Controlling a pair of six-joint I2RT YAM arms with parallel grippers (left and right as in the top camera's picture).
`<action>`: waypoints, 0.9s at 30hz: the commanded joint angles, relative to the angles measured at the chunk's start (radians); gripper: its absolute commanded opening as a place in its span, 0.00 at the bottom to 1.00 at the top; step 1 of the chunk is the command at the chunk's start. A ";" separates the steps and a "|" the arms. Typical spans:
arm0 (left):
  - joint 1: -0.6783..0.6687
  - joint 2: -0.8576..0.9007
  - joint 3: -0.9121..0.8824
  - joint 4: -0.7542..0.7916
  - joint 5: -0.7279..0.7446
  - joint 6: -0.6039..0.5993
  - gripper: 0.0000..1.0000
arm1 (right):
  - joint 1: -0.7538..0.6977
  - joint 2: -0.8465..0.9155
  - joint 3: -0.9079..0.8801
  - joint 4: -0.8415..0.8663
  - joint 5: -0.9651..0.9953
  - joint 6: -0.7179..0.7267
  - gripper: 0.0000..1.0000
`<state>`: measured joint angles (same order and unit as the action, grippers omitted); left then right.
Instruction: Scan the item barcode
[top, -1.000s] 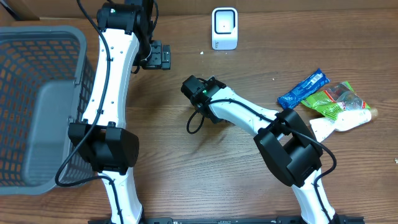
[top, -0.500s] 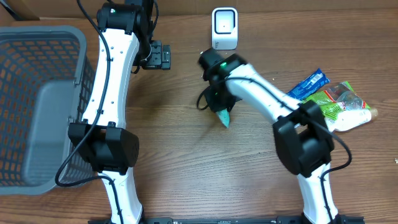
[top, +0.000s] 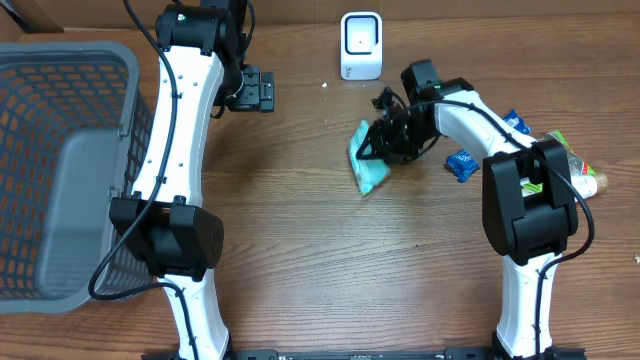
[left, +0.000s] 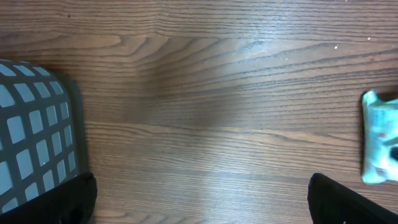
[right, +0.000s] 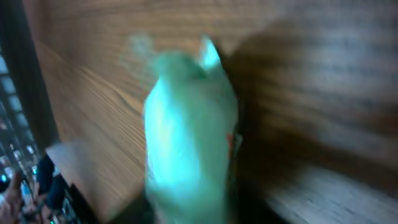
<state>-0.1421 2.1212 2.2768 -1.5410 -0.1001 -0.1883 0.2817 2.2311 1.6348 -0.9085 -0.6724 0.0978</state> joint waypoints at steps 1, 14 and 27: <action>-0.002 0.005 -0.003 0.002 0.008 -0.018 1.00 | 0.003 0.002 -0.010 -0.021 0.069 0.010 0.74; -0.002 0.005 -0.003 0.002 0.008 -0.018 1.00 | -0.075 -0.034 0.097 -0.111 0.133 -0.133 0.81; -0.002 0.005 -0.003 0.002 0.008 -0.018 1.00 | -0.064 0.055 0.084 0.026 0.122 -0.186 0.77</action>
<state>-0.1421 2.1212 2.2768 -1.5410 -0.1001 -0.1883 0.2108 2.2505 1.7054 -0.8921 -0.5434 -0.0422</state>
